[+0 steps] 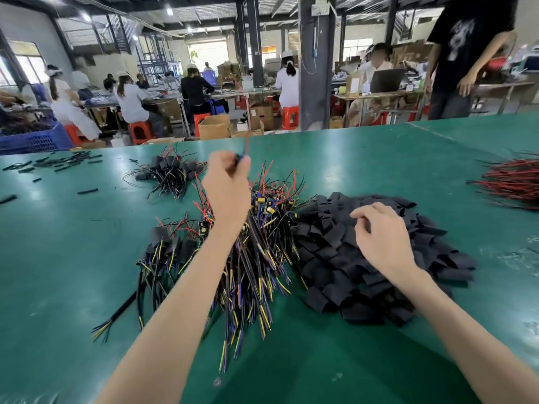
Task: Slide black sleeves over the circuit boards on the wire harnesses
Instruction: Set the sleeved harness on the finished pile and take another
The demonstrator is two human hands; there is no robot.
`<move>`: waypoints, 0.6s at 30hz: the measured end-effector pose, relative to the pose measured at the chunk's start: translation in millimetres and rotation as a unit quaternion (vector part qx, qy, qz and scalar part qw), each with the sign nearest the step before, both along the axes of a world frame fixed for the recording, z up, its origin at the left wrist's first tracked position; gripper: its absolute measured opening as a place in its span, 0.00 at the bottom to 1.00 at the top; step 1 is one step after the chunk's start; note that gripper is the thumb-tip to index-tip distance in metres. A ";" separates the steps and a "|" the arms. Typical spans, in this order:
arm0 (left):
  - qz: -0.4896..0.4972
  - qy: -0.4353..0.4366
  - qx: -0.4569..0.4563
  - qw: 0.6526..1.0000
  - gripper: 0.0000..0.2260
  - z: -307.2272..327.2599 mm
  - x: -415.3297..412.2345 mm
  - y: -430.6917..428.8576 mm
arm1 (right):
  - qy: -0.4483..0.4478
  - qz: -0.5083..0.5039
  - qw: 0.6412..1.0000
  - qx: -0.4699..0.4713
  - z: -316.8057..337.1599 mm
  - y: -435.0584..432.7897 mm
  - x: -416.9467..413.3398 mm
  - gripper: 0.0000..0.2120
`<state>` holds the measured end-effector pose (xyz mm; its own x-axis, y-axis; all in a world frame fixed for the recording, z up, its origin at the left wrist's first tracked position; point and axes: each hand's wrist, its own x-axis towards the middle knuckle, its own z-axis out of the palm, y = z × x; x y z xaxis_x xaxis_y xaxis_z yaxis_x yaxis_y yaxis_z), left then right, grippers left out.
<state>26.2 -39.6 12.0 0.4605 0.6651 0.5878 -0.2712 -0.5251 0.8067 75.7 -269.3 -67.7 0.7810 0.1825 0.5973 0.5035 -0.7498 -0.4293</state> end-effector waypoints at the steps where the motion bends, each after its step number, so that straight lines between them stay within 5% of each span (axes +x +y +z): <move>1: 0.003 -0.048 -0.034 0.998 0.08 11.4 -4.6 2.4 | 0.012 -0.003 1.000 -0.009 0.0 -3.0 2.7 0.10; 4: -0.029 -0.124 -0.051 0.990 0.08 37.1 -23.3 13.6 | 0.033 0.011 0.996 -0.081 -3.4 -7.3 10.3 0.15; 6: -0.025 -0.109 0.049 0.993 0.11 43.0 -38.0 22.8 | 0.009 0.035 0.987 -0.154 -8.9 -6.0 13.3 0.19; 11: 0.005 0.100 0.354 0.930 0.15 18.5 -57.6 38.7 | 0.013 0.093 0.950 -0.299 -26.8 9.0 20.3 0.23; 14: -0.027 0.225 0.417 0.880 0.08 -19.7 -62.5 35.6 | 0.022 0.076 0.944 -0.320 -26.6 13.4 25.2 0.22; 18: -0.003 0.242 0.442 0.864 0.09 -67.1 -70.7 37.0 | -0.019 0.051 0.930 -0.364 -26.9 15.5 23.3 0.18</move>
<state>-44.6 -2.6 -55.1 0.7962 0.0519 0.6028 -0.0188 -0.9937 0.1104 99.0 -253.8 -94.6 0.7186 0.6209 0.3133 0.5923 -0.7824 0.1923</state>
